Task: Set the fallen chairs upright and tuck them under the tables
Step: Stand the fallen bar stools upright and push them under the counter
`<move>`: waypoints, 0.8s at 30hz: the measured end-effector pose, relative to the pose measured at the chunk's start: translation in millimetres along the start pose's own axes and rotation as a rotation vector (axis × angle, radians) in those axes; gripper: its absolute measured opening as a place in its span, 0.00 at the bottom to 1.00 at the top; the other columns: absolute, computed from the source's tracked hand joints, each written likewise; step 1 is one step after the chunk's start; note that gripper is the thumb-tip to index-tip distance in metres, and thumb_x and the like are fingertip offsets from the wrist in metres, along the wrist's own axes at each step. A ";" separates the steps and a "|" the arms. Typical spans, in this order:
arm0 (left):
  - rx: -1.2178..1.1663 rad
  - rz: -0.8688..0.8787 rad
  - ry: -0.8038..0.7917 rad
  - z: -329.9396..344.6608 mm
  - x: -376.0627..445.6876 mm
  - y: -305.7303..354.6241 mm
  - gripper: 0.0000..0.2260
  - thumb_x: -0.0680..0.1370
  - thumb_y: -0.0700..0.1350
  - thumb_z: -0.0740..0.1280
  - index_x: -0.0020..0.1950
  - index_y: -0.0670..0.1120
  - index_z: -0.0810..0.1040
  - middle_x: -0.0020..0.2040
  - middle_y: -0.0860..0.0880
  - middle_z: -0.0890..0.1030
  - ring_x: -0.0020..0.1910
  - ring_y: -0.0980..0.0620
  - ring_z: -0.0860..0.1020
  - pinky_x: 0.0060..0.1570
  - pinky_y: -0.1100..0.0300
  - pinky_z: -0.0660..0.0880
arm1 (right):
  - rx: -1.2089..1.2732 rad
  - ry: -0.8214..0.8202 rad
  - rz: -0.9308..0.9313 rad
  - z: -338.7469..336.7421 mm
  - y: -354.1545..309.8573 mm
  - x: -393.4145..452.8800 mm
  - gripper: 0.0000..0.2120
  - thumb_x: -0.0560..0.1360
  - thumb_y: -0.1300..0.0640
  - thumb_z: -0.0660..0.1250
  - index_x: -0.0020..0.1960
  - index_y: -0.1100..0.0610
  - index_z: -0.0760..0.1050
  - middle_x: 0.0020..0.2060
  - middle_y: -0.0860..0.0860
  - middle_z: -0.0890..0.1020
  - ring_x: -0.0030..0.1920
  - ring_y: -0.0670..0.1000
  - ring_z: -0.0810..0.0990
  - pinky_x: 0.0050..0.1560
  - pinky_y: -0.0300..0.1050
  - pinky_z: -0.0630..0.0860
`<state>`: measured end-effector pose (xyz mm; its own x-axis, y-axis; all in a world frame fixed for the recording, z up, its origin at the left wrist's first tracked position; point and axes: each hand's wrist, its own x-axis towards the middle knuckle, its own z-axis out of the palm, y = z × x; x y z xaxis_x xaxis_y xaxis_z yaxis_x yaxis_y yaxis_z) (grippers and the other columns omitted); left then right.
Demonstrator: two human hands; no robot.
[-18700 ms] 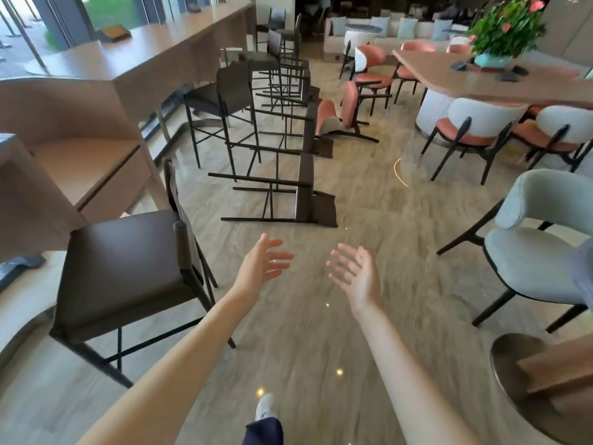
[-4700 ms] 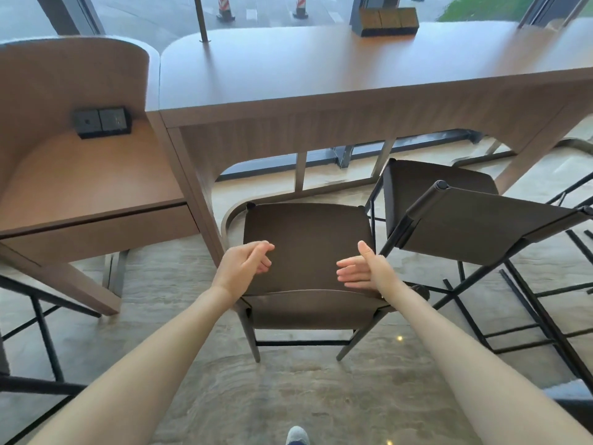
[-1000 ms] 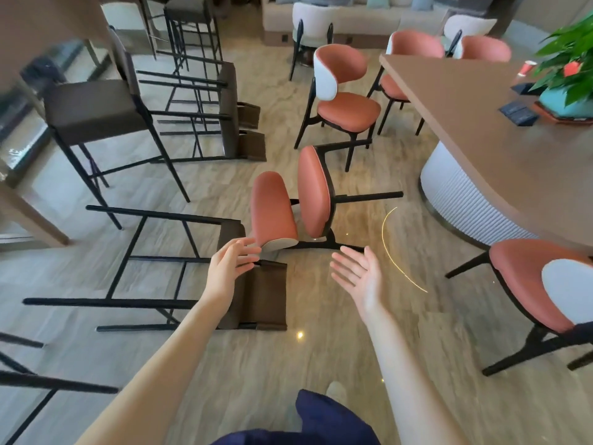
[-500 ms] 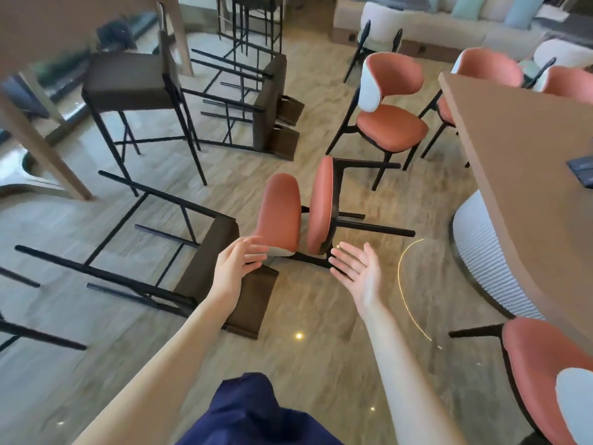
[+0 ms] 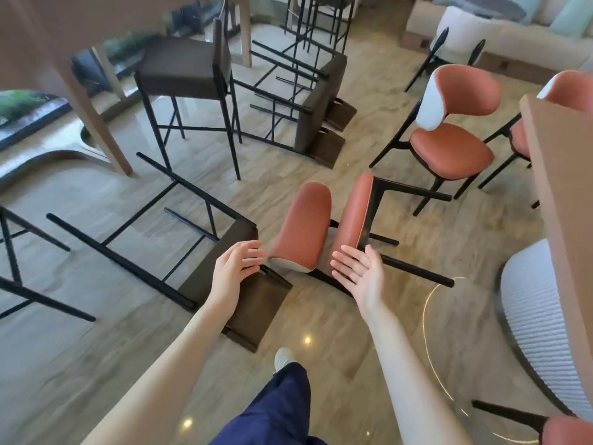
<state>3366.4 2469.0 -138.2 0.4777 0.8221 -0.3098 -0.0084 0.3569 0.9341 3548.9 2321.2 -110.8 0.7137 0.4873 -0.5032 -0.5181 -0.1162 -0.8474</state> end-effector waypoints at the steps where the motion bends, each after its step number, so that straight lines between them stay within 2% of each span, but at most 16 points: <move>1: -0.010 0.003 0.012 3.2 7.9 0.8 0.18 0.75 0.52 0.61 0.55 0.42 0.81 0.49 0.40 0.84 0.50 0.43 0.82 0.50 0.55 0.79 | -0.020 -0.014 0.004 4.6 -5.1 9.9 0.23 0.82 0.46 0.54 0.59 0.62 0.79 0.52 0.59 0.84 0.55 0.58 0.82 0.61 0.56 0.76; 6: -0.084 0.025 0.096 17.2 46.4 7.3 0.22 0.69 0.59 0.64 0.53 0.44 0.82 0.49 0.41 0.84 0.49 0.45 0.82 0.52 0.55 0.79 | -0.107 -0.113 0.039 29.2 -36.0 60.3 0.23 0.82 0.46 0.54 0.59 0.62 0.79 0.52 0.59 0.84 0.55 0.58 0.82 0.61 0.56 0.76; 8: -0.109 0.027 0.142 21.5 61.4 11.7 0.19 0.73 0.56 0.64 0.54 0.43 0.82 0.49 0.41 0.84 0.49 0.44 0.82 0.52 0.55 0.79 | -0.135 -0.159 0.053 41.8 -49.8 80.5 0.23 0.82 0.46 0.53 0.59 0.62 0.78 0.53 0.59 0.84 0.56 0.58 0.82 0.62 0.56 0.75; 10: -0.126 0.029 0.198 23.6 75.8 17.6 0.14 0.80 0.49 0.61 0.55 0.41 0.81 0.50 0.39 0.83 0.51 0.42 0.82 0.52 0.55 0.79 | -0.171 -0.202 0.051 55.3 -60.5 98.9 0.23 0.83 0.46 0.53 0.59 0.61 0.78 0.53 0.59 0.84 0.56 0.58 0.82 0.62 0.56 0.75; 12: -0.110 0.037 0.244 22.5 87.5 22.7 0.13 0.82 0.46 0.59 0.56 0.41 0.80 0.50 0.40 0.83 0.51 0.42 0.81 0.53 0.54 0.79 | -0.197 -0.250 0.041 68.0 -67.6 114.8 0.23 0.83 0.46 0.53 0.59 0.61 0.78 0.52 0.59 0.84 0.55 0.58 0.82 0.62 0.56 0.75; 18: -0.083 0.058 0.370 14.0 95.0 30.9 0.14 0.83 0.47 0.57 0.55 0.43 0.80 0.52 0.40 0.82 0.52 0.43 0.81 0.55 0.52 0.78 | -0.250 -0.363 0.083 94.6 -79.2 145.3 0.22 0.82 0.46 0.54 0.58 0.61 0.79 0.52 0.58 0.84 0.54 0.57 0.83 0.62 0.56 0.75; 24: -0.113 0.051 0.526 13.2 78.8 19.7 0.14 0.83 0.47 0.56 0.53 0.45 0.80 0.49 0.41 0.83 0.50 0.43 0.81 0.54 0.52 0.77 | -0.320 -0.456 0.130 106.1 -76.7 162.9 0.22 0.82 0.47 0.54 0.59 0.62 0.79 0.52 0.58 0.84 0.54 0.57 0.83 0.62 0.56 0.75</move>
<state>3415.4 2534.9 -141.9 -0.0300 0.9402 -0.3392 -0.1287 0.3329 0.9341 3654.8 2501.4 -109.8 0.3415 0.7676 -0.5424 -0.3688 -0.4214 -0.8285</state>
